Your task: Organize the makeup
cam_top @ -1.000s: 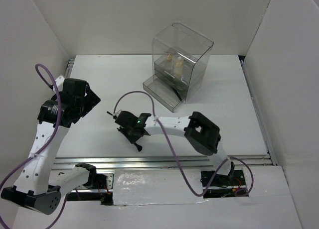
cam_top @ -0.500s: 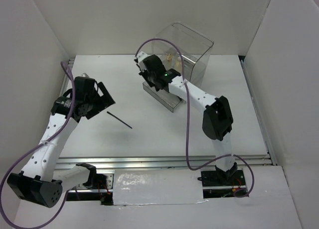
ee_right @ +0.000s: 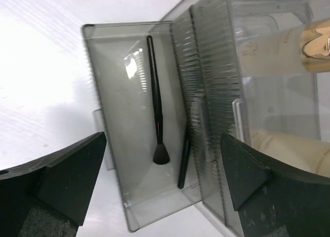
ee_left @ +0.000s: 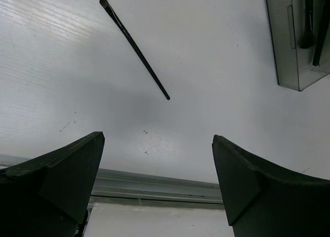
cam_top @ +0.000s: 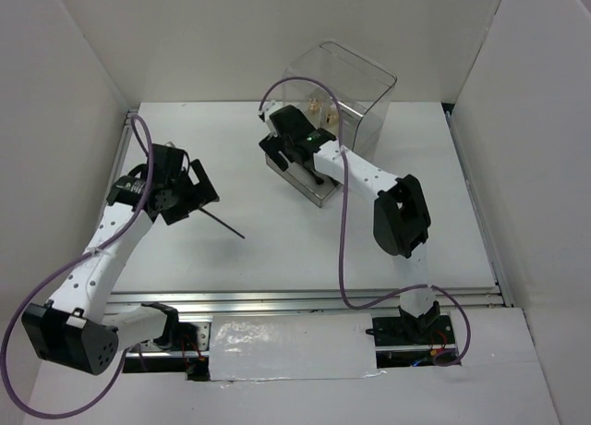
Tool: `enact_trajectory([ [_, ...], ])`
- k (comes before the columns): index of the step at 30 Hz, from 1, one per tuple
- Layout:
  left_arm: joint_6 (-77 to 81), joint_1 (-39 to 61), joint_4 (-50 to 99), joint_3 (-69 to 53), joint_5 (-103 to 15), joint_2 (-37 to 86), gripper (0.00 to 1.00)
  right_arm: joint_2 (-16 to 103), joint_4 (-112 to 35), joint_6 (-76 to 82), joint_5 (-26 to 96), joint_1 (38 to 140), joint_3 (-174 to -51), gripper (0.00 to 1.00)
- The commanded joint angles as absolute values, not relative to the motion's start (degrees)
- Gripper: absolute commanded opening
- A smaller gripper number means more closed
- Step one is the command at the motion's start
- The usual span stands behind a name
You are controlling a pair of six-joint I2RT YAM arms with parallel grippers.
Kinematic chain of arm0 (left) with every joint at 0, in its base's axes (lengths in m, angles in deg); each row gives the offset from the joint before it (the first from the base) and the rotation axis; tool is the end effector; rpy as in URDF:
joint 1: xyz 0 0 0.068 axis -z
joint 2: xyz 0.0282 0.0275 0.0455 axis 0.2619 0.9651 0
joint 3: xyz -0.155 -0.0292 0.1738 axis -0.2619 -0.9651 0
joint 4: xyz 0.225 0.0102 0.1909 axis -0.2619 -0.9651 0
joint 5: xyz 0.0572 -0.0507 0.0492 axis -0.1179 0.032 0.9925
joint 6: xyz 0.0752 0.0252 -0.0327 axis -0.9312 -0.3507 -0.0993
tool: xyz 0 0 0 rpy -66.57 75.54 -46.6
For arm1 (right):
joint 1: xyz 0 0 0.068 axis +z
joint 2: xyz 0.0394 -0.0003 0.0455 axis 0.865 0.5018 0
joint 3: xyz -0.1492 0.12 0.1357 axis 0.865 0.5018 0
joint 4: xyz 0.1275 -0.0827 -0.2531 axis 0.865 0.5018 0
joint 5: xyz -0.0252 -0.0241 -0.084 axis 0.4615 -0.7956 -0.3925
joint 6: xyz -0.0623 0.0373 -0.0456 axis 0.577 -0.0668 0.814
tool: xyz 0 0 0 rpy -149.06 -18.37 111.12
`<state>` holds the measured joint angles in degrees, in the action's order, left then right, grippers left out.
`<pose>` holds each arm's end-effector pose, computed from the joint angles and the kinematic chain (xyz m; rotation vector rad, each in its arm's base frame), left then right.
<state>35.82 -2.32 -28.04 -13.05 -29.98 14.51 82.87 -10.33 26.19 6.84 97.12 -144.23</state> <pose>0.2973 -0.0603 0.2754 -0.7202 2.3338 -0.3417 0.4367 0.2981 0.2096 -0.8462 2.0812 -0.2248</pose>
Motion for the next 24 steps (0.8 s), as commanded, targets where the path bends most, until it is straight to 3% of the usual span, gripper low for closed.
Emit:
enact_trajectory([
  [1,36.8,-2.3,-26.8,-12.4,-29.8,17.8,0.99,74.9,-10.8,23.0,6.7,98.4,-144.5,1.0],
  [6,40.7,-2.3,-25.0,-13.4,-28.8,23.7,0.99,68.2,-11.2,8.5,11.6,100.0,-140.6,1.0],
  [11,46.2,-2.3,-23.6,-12.8,-26.7,30.5,0.99,58.2,-16.0,-4.3,24.2,100.4,-128.2,1.0],
  [16,51.8,-2.2,-24.9,-10.7,-24.0,39.1,0.89,52.3,-15.2,-7.2,27.5,102.4,-121.9,1.0],
  [17,52.7,-2.2,-24.7,-10.3,-23.7,40.2,0.81,50.9,-14.9,-7.4,27.5,103.0,-121.1,1.0],
  [18,53.3,-2.2,-24.6,-10.2,-23.1,41.9,0.79,50.1,-14.3,-7.7,27.4,103.4,-120.6,1.0],
  [24,54.9,-2.3,-24.4,-7.7,-20.5,49.0,0.73,45.0,-14.9,-8.5,30.2,106.6,-116.6,1.0],
])
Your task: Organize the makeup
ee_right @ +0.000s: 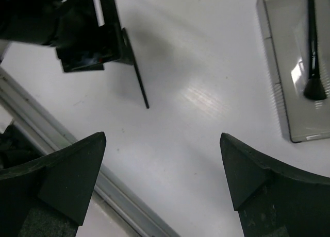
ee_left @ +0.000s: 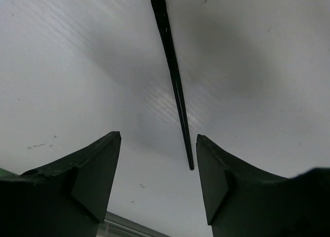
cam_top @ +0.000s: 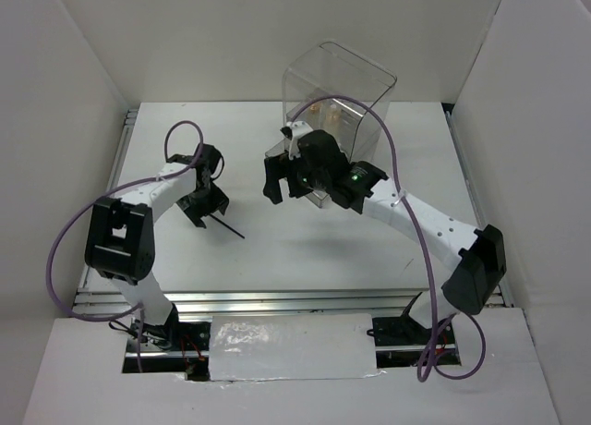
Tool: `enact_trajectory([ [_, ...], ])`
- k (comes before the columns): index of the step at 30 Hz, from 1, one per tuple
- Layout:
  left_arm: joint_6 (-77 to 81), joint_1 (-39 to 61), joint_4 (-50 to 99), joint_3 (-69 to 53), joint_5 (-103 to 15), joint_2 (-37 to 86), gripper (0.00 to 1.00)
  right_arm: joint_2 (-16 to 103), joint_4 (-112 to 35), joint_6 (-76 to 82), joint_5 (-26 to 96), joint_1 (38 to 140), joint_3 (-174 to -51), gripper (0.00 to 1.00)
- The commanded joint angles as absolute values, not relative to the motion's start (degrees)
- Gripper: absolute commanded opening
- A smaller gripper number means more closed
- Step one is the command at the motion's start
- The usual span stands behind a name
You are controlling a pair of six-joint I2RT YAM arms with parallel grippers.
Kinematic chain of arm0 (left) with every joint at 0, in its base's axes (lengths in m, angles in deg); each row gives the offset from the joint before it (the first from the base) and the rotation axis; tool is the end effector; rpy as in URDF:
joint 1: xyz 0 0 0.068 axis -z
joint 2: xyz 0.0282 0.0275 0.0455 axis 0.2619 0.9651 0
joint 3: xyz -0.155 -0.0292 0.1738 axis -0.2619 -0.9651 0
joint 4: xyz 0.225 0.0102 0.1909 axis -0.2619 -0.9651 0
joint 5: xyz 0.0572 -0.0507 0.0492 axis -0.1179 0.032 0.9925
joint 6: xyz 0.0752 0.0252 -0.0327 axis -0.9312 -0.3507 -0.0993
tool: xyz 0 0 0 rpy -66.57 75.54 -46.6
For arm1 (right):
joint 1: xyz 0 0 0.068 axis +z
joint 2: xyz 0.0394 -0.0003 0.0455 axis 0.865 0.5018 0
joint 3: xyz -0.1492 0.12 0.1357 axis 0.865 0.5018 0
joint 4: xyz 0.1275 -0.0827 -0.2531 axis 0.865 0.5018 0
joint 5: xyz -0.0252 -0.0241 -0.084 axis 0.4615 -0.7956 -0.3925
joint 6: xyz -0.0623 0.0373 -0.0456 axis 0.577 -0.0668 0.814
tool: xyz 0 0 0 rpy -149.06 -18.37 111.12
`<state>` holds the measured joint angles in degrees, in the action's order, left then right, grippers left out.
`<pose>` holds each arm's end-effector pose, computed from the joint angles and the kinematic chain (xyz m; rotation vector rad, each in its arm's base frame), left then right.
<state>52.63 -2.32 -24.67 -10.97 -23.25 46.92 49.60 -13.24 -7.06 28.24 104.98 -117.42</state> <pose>0.3571 -0.0650 0.1125 -1.2005 2.5423 0.0257 0.2959 0.2979 0.2880 -0.5443 2.1307 0.6336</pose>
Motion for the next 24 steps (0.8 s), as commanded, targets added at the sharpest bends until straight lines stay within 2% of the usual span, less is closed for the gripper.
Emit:
enact_trajectory([
  [1,55.4,-2.3,-24.5,-7.3,-20.0,49.9,0.72,44.8,-14.9,-8.5,30.5,106.7,-116.2,1.0],
  [9,56.7,-2.3,-21.9,-6.8,-20.0,55.9,0.71,43.5,-12.7,-6.6,31.2,108.4,-115.7,1.0],
  [10,57.1,-2.3,-22.2,-6.6,-20.0,56.5,0.68,43.3,-12.6,-6.5,31.1,108.4,-115.6,1.0],
  [11,57.3,-2.3,-22.5,-6.6,-20.0,57.5,0.61,43.3,-12.4,-6.3,31.1,108.4,-115.6,1.0],
  [13,58.0,-2.3,-22.8,-7.1,-20.1,57.9,0.55,42.9,-12.2,-6.0,31.1,108.6,-115.7,1.0],
  [14,58.4,-2.3,-22.8,-7.4,-20.2,58.0,0.43,42.8,-12.1,-5.9,31.0,108.6,-115.8,1.0],
  [20,60.0,-2.1,-22.8,-10.1,-20.9,58.4,0.18,41.9,-11.6,-4.4,30.7,108.6,-116.4,1.0],
  [21,60.2,-2.1,-22.5,-10.5,-21.6,58.5,0.12,41.7,-11.7,-4.2,30.7,108.6,-116.5,1.0],
  [22,60.2,-2.1,-22.1,-11.3,-22.2,58.5,0.0,41.3,-11.6,-4.1,30.7,108.6,-116.8,1.0],
  [24,59.4,-1.7,-19.6,-12.0,-24.5,57.6,0.0,40.7,-11.4,-3.4,30.4,108.6,-117.0,1.0],
])
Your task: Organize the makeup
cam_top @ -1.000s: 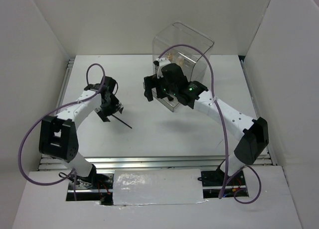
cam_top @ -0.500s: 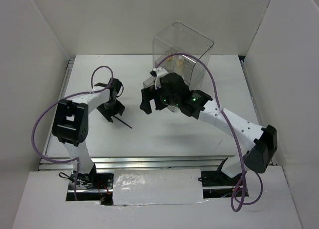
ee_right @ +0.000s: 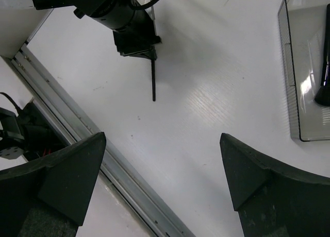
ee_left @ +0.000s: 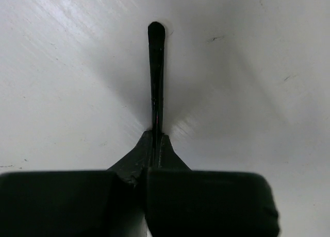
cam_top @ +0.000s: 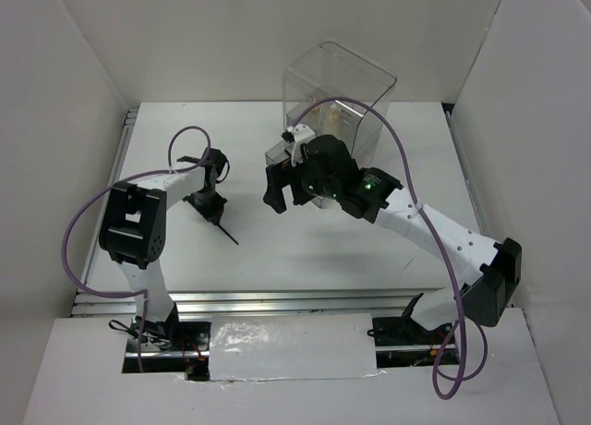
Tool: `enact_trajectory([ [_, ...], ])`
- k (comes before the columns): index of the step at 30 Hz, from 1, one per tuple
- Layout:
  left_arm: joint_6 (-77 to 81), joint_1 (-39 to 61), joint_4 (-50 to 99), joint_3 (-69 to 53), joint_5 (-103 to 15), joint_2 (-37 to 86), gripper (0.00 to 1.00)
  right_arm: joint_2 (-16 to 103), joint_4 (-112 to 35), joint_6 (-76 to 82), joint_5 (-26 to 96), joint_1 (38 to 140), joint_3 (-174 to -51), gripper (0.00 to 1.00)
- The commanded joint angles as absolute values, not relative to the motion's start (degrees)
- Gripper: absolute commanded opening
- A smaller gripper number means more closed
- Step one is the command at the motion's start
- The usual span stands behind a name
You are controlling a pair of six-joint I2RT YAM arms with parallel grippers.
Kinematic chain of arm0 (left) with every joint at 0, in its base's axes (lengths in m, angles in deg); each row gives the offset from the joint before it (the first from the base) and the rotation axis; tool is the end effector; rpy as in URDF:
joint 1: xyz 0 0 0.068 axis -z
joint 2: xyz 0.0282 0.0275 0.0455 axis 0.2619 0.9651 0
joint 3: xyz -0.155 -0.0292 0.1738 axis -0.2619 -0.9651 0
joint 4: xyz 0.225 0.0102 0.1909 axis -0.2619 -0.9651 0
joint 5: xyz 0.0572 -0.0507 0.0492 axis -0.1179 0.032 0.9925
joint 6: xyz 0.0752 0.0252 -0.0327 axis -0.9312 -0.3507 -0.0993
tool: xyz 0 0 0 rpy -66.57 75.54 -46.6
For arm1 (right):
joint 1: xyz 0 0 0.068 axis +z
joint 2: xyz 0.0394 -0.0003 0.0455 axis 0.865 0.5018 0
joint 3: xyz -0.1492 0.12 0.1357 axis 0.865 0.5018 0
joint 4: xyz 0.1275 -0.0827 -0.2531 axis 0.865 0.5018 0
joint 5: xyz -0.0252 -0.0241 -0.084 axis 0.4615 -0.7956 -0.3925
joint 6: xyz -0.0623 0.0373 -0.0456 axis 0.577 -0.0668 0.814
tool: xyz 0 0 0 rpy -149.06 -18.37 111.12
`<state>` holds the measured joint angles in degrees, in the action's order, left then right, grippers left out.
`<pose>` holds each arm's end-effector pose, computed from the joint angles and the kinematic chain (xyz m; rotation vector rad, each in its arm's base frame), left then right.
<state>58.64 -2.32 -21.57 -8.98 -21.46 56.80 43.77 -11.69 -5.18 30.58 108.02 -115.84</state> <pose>0.3692 -0.0654 0.0649 -1.3431 2.5158 0.1136 0.2626 0.2987 0.3128 -0.6500 2.0639 0.7067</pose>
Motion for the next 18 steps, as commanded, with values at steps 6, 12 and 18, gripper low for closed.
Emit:
enact_trajectory([
  [6,56.4,2.2,-10.6,-8.9,-27.3,49.8,0.0,38.3,-12.3,-3.2,29.6,108.2,-116.4,1.0],
  [12,58.6,4.7,9.0,-7.8,-35.1,44.7,0.0,36.5,-10.7,-4.9,25.3,108.0,-118.0,1.0],
  [18,62.5,6.5,20.1,1.7,-41.9,56.0,0.0,34.7,-6.3,-7.3,16.3,108.0,-120.3,1.0],
])
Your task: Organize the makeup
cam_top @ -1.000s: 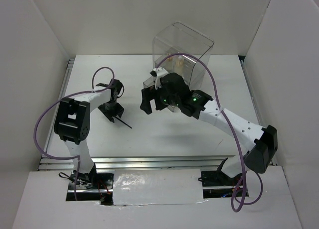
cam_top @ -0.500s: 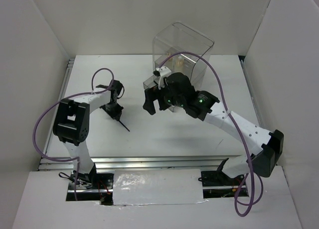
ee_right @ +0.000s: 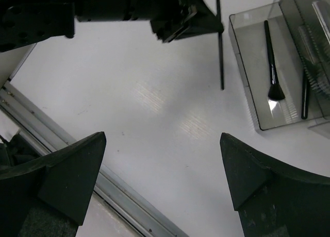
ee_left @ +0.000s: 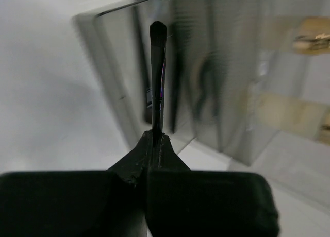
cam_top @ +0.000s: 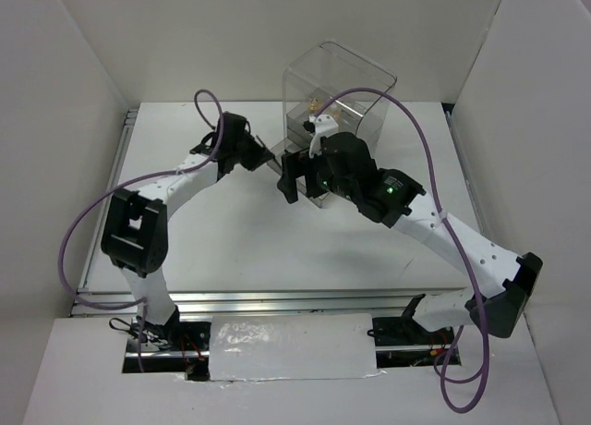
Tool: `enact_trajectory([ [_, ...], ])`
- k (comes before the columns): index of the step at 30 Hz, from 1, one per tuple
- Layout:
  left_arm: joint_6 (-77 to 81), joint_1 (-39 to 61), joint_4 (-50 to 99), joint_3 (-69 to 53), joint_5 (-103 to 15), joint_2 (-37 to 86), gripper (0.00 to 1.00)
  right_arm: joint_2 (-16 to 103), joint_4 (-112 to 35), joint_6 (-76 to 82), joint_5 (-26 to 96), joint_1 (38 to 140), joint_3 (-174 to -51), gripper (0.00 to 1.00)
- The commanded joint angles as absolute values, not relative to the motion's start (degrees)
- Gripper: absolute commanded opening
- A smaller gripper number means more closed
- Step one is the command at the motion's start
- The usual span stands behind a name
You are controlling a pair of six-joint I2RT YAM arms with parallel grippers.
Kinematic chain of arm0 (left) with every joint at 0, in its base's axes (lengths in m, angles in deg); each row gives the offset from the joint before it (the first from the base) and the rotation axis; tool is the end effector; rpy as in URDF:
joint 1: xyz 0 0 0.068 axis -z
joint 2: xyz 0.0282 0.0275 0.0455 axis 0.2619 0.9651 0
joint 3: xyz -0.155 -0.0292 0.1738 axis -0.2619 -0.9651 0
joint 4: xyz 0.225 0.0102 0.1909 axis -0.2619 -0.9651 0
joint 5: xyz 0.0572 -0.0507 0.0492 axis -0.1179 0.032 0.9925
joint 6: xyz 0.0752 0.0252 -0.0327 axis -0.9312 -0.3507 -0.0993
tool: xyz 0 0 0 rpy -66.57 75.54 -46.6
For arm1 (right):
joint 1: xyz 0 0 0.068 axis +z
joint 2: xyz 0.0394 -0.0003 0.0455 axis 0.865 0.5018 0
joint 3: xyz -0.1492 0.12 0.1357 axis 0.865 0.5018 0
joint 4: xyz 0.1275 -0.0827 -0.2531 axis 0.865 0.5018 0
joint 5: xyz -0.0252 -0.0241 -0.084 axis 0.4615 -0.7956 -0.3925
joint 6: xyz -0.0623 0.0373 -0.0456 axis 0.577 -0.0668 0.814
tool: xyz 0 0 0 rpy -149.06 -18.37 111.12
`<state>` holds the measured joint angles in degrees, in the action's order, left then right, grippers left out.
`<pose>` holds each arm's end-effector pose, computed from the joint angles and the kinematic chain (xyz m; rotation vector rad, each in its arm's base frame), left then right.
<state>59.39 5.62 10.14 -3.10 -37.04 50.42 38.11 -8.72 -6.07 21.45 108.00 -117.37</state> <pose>0.4340 -0.1669 0.1860 -0.9400 2.1579 -0.8578 0.2546 0.2715 0.3532 -0.5047 1.9953 0.5951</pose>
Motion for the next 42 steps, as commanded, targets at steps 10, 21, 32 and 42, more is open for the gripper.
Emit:
enact_trajectory([
  [10,67.3,9.5,27.6,16.6,-42.1,70.3,0.16,28.0,-5.4,-7.5,14.9,107.8,-115.6,1.0],
  [21,68.7,10.6,21.0,12.1,-37.7,63.4,0.86,26.8,-6.0,-7.6,13.6,107.7,-114.2,1.0],
  [32,72.6,10.7,-4.3,9.2,-25.0,58.7,0.14,28.6,-6.8,-8.3,16.6,107.7,-114.8,1.0],
  [42,71.7,12.4,-8.1,10.9,-23.7,64.9,0.0,26.9,-6.4,-7.8,17.0,107.6,-113.8,1.0],
])
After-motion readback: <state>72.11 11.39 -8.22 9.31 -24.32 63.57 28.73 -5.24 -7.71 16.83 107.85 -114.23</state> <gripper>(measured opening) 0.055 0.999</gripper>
